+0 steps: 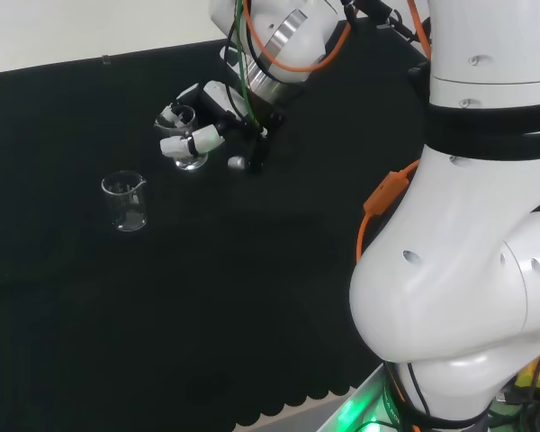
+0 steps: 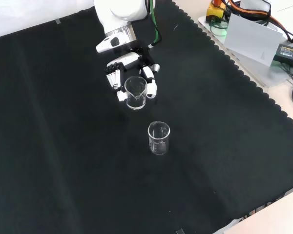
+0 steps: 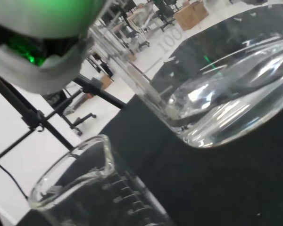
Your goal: Pour the water from the handheld beaker into the one on the table.
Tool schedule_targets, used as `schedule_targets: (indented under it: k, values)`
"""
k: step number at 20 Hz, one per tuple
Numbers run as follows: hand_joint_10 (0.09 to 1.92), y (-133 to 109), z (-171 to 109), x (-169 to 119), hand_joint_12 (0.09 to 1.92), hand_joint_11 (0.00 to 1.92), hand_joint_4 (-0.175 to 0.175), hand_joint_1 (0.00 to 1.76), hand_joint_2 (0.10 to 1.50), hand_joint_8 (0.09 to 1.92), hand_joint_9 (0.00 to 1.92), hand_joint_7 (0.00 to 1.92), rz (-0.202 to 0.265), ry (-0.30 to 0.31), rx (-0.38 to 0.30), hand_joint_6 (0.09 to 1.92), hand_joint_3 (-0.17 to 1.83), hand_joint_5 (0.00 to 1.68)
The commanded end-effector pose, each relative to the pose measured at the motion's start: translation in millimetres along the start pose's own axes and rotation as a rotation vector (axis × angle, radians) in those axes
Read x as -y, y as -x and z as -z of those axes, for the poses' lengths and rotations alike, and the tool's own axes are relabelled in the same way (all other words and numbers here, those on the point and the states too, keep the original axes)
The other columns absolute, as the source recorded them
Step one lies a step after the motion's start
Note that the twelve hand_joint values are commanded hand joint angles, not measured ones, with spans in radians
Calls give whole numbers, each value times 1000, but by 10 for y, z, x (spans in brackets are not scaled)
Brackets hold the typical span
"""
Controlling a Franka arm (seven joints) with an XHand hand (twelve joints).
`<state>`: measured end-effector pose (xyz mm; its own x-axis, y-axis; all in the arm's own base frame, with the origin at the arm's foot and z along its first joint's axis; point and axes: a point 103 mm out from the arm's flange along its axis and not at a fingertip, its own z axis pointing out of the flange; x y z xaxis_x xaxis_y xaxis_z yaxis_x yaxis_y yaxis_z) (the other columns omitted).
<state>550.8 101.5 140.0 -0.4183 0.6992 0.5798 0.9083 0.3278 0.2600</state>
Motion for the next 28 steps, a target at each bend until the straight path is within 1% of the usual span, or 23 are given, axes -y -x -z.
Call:
schedule_targets:
  k: [1, 2, 3, 4, 5, 6, 8, 9, 11, 12, 13, 14, 16, 17, 18, 19, 20, 21, 24, 25, 28]
  values:
    - [87, -23, -7, 44, 607, 1624, 102, 1190, 548, 87, 1865, 1867, -44, -12, 108, 97, 708, 1579]
    - [87, -38, -2, 38, 606, 1624, 101, 1190, 548, 87, 1865, 1867, 1, -31, 93, 97, 708, 1579]
    - [87, -41, 21, 29, 606, 1624, 100, 1190, 548, 87, 1865, 1867, 2, -38, 63, 96, 708, 1579]
    - [87, -46, 62, 14, 605, 1623, 99, 1190, 548, 87, 1865, 1867, -10, -33, 11, 96, 708, 1580]
    - [87, -55, 61, 11, 605, 1623, 99, 1190, 548, 87, 1865, 1867, -27, -33, 48, 96, 708, 1580]
    - [87, -70, 32, 15, 604, 1623, 98, 1190, 548, 87, 1865, 1867, -17, -59, 68, 95, 708, 1580]
    - [87, -86, -10, 6, 603, 1623, 97, 1191, 548, 87, 1865, 1867, -20, -91, 99, 95, 708, 1580]
    - [87, -76, 6, 22, 603, 1622, 96, 1191, 548, 87, 1865, 1867, 20, -144, 120, 95, 708, 1580]
    - [87, -54, 86, 10, 602, 1622, 95, 1191, 547, 87, 1865, 1868, -16, -137, 49, 94, 709, 1581]
    - [87, -96, 74, -30, 602, 1623, 94, 1191, 547, 87, 1866, 1869, -20, -153, 45, 94, 709, 1581]
    - [87, -90, 84, -23, 602, 1623, 92, 1192, 547, 87, 1867, 1870, -17, -157, 21, 94, 709, 1581]
    - [87, -35, 155, 38, 602, 1624, 91, 1192, 547, 87, 1868, 1871, -8, -181, 35, 93, 710, 1582]
    - [87, 2, 243, 87, 601, 1625, 89, 1192, 546, 87, 1870, 1872, -10, -186, 30, 93, 711, 1583]
    - [87, -3, 186, 71, 601, 1626, 88, 1192, 546, 87, 1871, 1873, -21, -195, 76, 92, 711, 1583]
    - [87, -32, 136, 62, 601, 1626, 87, 1192, 546, 87, 1872, 1873, -15, -216, 106, 92, 711, 1583]
    - [87, -65, 121, 47, 601, 1626, 87, 1193, 546, 87, 1872, 1873, -8, -231, 106, 92, 712, 1583]
    - [87, -107, 79, 39, 601, 1626, 86, 1193, 545, 87, 1872, 1874, 4, -257, 128, 92, 712, 1583]
    - [87, -131, 48, 52, 600, 1626, 85, 1193, 545, 87, 1873, 1874, 17, -258, 154, 91, 712, 1584]
    - [87, -170, 21, 76, 600, 1628, 83, 1193, 544, 87, 1874, 1875, 23, -286, 148, 91, 713, 1584]
    - [87, -179, 56, 67, 600, 1628, 82, 1193, 544, 87, 1875, 1875, 25, -292, 152, 90, 714, 1584]
    - [87, -243, 45, 43, 600, 1629, 80, 1194, 543, 87, 1876, 1876, 26, -301, 173, 90, 715, 1585]
